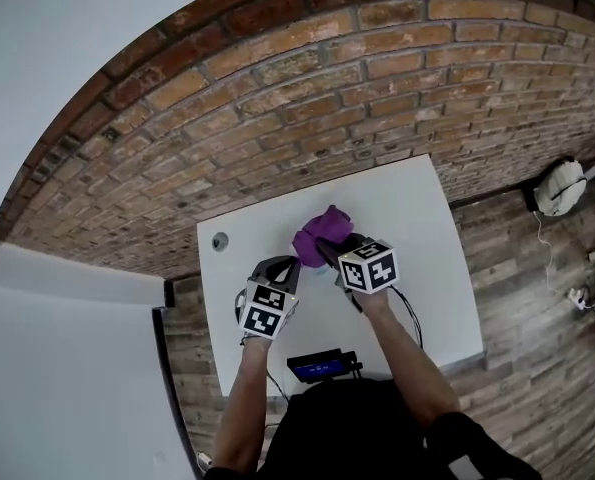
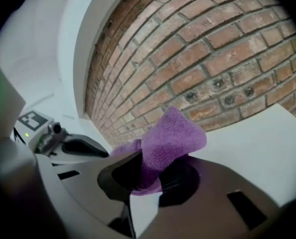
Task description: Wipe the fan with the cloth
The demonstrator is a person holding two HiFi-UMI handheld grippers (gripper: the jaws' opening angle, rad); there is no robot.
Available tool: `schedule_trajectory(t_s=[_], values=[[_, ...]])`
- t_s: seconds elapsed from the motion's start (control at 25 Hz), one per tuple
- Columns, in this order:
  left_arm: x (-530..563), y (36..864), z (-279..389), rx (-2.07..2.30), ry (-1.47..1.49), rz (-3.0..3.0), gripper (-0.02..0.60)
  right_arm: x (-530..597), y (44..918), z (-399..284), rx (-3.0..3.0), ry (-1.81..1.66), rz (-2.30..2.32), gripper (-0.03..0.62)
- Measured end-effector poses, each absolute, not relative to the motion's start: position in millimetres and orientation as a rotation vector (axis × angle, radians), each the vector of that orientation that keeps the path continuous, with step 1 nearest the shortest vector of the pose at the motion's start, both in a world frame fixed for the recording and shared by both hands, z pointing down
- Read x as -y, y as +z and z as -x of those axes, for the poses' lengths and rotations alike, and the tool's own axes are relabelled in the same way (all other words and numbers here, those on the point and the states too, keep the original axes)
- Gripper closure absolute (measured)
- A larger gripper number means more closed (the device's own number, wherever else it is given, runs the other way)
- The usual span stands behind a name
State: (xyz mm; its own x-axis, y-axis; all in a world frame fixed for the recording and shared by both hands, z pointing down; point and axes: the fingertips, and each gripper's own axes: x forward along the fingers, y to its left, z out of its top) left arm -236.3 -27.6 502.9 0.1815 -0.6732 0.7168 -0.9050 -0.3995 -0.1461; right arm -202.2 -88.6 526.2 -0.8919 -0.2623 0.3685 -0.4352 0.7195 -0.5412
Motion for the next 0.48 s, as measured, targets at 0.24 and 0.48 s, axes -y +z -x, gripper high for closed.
schedule_trajectory(t_s=[0.24,0.48], values=[[27.1,503.3,237.3,1.48,1.156,-2.15,0.565,98.5,561.2,163.9,2.51,0.914,-0.711,0.516],[32.4,501.7,233.9,1.452,1.278,-2.139,0.575,84.0,462.5,211.1,2.845,0.81,-0.468,0.516]])
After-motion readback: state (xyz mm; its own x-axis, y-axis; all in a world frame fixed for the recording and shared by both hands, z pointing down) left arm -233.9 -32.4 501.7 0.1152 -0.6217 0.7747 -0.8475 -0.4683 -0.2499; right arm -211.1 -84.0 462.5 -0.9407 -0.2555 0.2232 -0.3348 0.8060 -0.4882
